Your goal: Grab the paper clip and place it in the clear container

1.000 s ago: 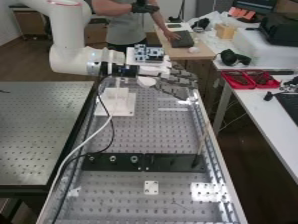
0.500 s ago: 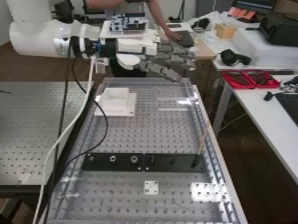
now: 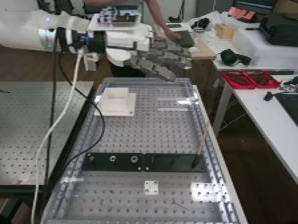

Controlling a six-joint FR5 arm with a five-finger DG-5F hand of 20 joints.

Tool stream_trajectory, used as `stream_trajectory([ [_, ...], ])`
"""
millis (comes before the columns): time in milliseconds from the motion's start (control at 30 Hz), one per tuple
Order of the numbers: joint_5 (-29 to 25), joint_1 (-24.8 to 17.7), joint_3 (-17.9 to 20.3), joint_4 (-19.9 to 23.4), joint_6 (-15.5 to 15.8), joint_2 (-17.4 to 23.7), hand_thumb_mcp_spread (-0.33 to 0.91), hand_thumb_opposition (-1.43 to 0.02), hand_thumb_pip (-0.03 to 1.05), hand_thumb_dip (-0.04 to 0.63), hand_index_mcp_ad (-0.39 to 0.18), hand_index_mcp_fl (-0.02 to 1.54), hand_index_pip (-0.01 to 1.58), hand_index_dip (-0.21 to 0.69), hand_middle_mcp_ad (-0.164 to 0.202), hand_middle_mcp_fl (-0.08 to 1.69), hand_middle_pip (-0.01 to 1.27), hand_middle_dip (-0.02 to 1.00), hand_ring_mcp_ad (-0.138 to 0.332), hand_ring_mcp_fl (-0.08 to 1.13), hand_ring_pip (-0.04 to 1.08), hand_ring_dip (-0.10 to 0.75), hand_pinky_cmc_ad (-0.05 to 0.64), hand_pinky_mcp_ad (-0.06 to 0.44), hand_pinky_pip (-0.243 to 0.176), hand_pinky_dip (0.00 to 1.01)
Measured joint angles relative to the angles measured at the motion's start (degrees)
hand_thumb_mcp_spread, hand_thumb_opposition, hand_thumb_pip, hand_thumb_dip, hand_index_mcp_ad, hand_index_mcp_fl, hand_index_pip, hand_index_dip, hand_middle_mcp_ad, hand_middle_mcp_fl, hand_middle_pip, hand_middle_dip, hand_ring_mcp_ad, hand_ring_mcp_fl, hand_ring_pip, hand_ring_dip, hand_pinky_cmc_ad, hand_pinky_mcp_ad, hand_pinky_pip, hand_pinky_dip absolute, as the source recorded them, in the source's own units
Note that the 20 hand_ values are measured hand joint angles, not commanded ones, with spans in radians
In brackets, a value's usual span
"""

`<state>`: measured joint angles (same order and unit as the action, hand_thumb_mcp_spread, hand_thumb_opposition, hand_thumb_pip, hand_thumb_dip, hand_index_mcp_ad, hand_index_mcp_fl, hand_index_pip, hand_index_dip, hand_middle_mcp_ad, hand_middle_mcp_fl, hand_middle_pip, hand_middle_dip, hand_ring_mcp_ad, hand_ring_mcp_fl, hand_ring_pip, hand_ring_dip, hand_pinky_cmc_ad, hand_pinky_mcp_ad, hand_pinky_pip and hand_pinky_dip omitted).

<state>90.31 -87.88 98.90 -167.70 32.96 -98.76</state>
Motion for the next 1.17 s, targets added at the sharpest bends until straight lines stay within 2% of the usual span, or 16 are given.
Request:
stream_trajectory([
  [133,-0.24,0.32,0.01,-0.41,0.95,0.74,0.32,-0.82,0.58,0.278,-0.141,0.11,0.24,0.101,0.024,0.0,0.13,0.19,0.119,0.0,0.09,0.112,0.365,0.274,-0.093,0.38],
  [333,-0.46,0.74,-0.02,-0.49,1.78,1.55,0.32,-0.81,0.58,0.26,-0.14,0.09,0.16,0.112,0.024,0.0,0.13,0.19,0.119,0.0,0.09,0.112,0.365,0.278,-0.089,0.4],
  [600,-0.89,1.27,-0.19,-0.62,2.62,2.23,0.32,-0.77,0.58,0.253,-0.14,0.09,0.13,0.113,0.024,0.0,0.13,0.19,0.113,0.0,0.09,0.112,0.365,0.278,-0.089,0.4],
  [733,-1.04,1.36,-0.28,-0.6,3.07,2.56,0.3,-0.77,0.58,0.236,-0.14,0.09,0.13,0.113,0.024,0.0,0.13,0.19,0.126,0.0,0.09,0.112,0.365,0.29,-0.093,0.39],
  [1167,-2.38,1.25,0.15,-0.04,2.78,3.15,0.29,-0.76,0.57,0.206,-0.14,0.09,0.13,0.113,0.026,0.0,0.13,0.19,0.126,0.0,0.09,0.112,0.363,0.29,-0.093,0.42],
])
